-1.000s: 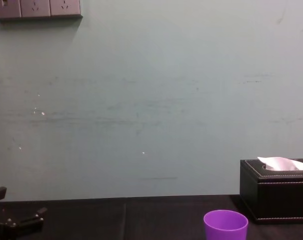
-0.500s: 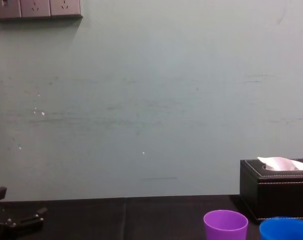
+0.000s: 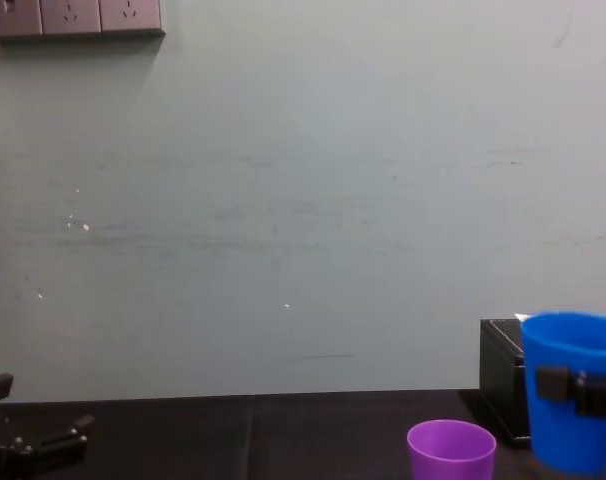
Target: Stack the three plastic cups sequentially using one hand.
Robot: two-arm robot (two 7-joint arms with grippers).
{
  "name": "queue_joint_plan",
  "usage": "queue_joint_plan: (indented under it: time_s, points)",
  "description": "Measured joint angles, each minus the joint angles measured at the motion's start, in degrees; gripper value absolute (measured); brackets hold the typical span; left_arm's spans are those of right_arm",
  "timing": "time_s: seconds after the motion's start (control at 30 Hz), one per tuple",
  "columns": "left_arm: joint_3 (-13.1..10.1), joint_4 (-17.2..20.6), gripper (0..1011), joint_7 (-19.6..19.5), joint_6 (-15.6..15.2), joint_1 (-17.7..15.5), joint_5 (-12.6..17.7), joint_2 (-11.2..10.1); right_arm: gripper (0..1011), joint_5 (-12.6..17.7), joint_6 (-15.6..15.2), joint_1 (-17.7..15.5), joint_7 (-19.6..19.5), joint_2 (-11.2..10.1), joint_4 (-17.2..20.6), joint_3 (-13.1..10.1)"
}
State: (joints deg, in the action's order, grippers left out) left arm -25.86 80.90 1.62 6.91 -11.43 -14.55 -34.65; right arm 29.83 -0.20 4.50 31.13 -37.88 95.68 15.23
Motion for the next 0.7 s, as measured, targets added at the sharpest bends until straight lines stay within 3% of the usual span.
queue_joint_plan:
  time_s: [0.7]
  points:
    - [0.0, 0.0, 1010, 0.0, 0.0, 0.0, 0.0, 0.0, 731, -3.85, -1.44, 10.77, -0.62, 5.07, -7.64, 5.43]
